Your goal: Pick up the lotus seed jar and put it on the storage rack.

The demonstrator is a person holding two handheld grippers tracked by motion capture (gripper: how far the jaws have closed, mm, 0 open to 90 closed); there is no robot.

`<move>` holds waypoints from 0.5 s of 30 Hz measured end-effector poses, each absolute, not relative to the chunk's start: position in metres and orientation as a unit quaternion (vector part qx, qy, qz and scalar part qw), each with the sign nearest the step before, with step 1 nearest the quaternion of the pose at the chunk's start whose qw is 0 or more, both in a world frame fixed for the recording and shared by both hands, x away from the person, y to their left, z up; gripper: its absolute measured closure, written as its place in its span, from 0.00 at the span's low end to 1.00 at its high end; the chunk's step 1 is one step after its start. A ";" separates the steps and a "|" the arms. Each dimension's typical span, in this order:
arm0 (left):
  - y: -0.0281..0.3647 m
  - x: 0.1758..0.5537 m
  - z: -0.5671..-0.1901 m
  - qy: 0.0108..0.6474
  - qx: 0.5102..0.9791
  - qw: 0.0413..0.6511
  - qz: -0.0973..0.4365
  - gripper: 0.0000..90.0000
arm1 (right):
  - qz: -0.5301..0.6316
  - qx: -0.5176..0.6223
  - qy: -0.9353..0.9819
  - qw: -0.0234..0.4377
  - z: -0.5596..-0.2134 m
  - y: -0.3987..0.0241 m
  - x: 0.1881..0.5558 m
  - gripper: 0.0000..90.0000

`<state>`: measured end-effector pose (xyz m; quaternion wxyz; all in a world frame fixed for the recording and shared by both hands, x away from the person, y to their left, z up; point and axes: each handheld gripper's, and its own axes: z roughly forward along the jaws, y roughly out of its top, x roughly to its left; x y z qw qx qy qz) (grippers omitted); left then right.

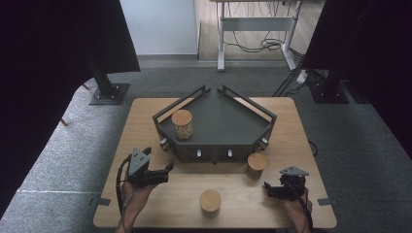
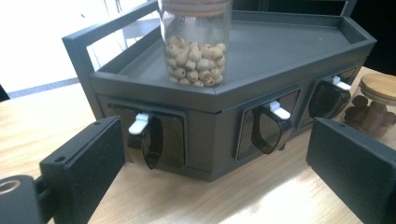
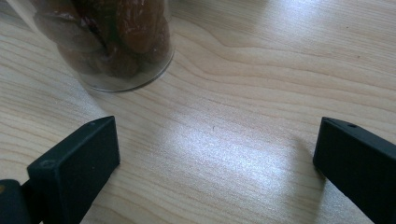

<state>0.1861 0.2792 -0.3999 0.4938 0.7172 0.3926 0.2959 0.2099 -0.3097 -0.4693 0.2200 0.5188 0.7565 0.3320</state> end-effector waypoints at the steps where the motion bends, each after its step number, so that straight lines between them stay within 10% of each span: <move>1: 0.280 0.186 -0.401 0.393 0.718 0.493 0.295 0.05 | 0.332 0.519 0.756 0.220 -0.469 -0.310 0.210 0.00; 15: 0.285 0.180 -0.417 0.406 0.716 0.489 0.289 0.05 | 0.331 0.521 0.755 0.221 -0.469 -0.309 0.209 0.00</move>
